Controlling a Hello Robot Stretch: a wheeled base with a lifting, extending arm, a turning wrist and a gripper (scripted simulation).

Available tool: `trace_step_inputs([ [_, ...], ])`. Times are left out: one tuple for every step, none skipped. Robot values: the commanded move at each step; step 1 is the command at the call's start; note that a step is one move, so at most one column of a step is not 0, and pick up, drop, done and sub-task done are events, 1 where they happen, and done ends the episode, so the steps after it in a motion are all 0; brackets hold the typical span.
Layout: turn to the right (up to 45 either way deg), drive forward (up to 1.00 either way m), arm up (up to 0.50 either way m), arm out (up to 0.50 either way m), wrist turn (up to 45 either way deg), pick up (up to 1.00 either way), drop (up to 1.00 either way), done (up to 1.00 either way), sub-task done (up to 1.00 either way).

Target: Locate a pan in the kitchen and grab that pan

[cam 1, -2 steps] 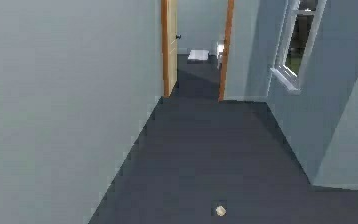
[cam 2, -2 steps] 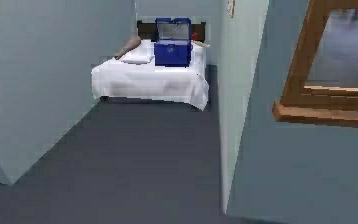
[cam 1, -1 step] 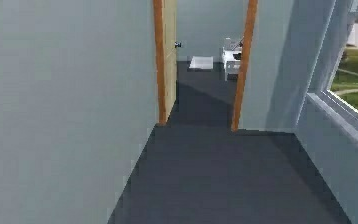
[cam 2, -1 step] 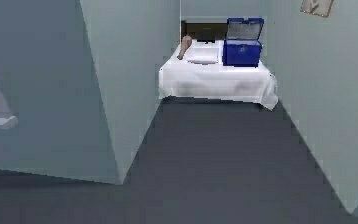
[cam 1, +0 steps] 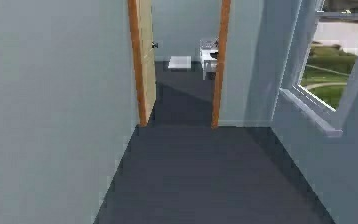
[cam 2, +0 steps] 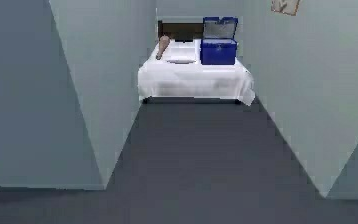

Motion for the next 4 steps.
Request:
trace_step_inputs([
  [0.0, 1.0, 0.0, 0.0, 0.0, 0.0, 0.0, 0.0, 0.0],
  [0.0, 1.0, 0.0, 0.0, 0.0, 0.0, 0.0, 0.0, 0.0],
  [0.0, 1.0, 0.0, 0.0, 0.0, 0.0, 0.0, 0.0, 0.0],
  [3.0, 0.0, 0.0, 0.0, 0.0, 0.0, 0.0, 0.0, 0.0],
])
